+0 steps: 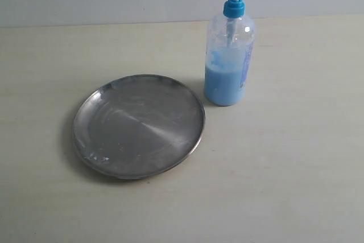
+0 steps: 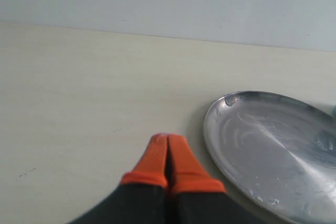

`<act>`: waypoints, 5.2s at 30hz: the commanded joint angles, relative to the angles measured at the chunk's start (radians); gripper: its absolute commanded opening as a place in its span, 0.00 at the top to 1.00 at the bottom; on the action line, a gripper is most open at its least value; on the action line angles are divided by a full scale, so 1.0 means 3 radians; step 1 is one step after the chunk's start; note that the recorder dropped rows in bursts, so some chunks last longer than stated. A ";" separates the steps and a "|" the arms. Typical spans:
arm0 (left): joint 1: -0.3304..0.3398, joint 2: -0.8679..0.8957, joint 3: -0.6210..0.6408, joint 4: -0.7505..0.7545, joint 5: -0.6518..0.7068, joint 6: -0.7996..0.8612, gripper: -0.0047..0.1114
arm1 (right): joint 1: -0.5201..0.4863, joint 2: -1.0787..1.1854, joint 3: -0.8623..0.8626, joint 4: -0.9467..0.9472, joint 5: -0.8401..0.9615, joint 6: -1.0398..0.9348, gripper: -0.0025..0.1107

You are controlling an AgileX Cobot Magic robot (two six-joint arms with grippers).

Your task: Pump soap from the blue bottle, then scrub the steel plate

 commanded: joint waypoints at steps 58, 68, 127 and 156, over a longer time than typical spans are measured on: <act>0.0011 -0.0018 0.0011 0.0009 -0.0022 -0.0004 0.96 | 0.0218 0.2030 -0.0126 0.0059 -0.0783 -0.0833 0.98; 0.0011 -0.0018 0.0011 0.0009 -0.0022 -0.0005 0.96 | 0.0335 0.2152 -0.0126 0.0099 -0.0917 -0.0898 0.98; 0.0011 -0.0018 0.0011 0.0009 -0.0022 -0.0007 0.96 | 0.0335 0.3911 0.0589 -0.0300 -0.5083 -0.0559 0.33; 0.0011 -0.0018 0.0011 0.0009 -0.0022 -0.0007 0.96 | 0.0335 0.3929 -0.0260 -0.0728 -0.4395 -0.0099 0.05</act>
